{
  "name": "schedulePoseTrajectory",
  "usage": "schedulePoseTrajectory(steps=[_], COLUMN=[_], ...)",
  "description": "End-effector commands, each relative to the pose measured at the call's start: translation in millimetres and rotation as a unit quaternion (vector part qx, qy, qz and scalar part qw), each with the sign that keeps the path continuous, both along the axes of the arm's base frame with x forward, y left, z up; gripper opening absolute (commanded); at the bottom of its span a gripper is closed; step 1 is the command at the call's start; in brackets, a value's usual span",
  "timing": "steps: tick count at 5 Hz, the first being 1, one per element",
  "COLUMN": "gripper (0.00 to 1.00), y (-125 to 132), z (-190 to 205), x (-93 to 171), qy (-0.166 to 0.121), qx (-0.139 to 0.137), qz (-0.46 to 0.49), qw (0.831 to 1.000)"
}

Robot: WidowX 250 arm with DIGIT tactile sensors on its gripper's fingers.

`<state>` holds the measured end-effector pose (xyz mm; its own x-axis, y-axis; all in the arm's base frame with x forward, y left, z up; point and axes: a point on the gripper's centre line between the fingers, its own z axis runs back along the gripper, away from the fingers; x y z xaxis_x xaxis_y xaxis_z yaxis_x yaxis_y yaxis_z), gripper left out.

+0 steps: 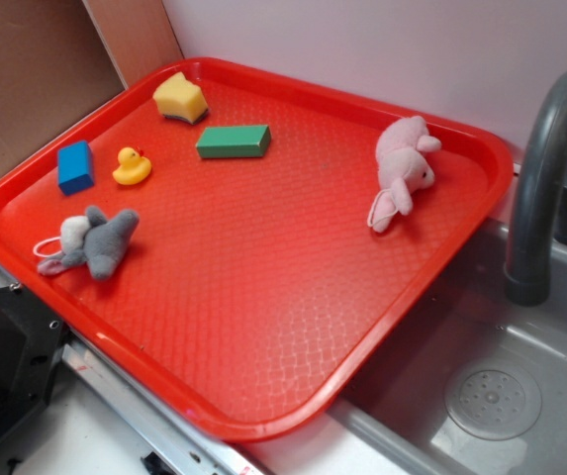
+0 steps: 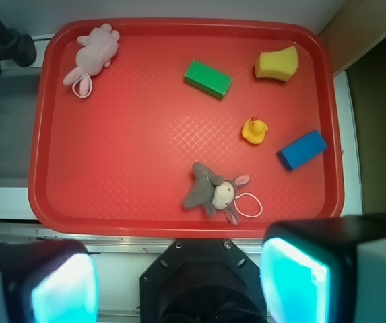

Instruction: Grab the green sponge.

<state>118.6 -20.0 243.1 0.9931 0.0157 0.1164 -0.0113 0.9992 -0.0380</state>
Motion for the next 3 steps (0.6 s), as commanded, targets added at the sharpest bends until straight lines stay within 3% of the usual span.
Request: schedulePoseTrajectory(steps=[1,2,3], gripper=[1.0,1.0,1.0], y=[0,15,25], z=[0,-13,-20], x=[0,50,83], qy=[0.0,-0.043,-0.055], qx=[0.0,-0.026,-0.025], qz=[0.0,0.123,0.231], qw=[1.0,0.991,0.971])
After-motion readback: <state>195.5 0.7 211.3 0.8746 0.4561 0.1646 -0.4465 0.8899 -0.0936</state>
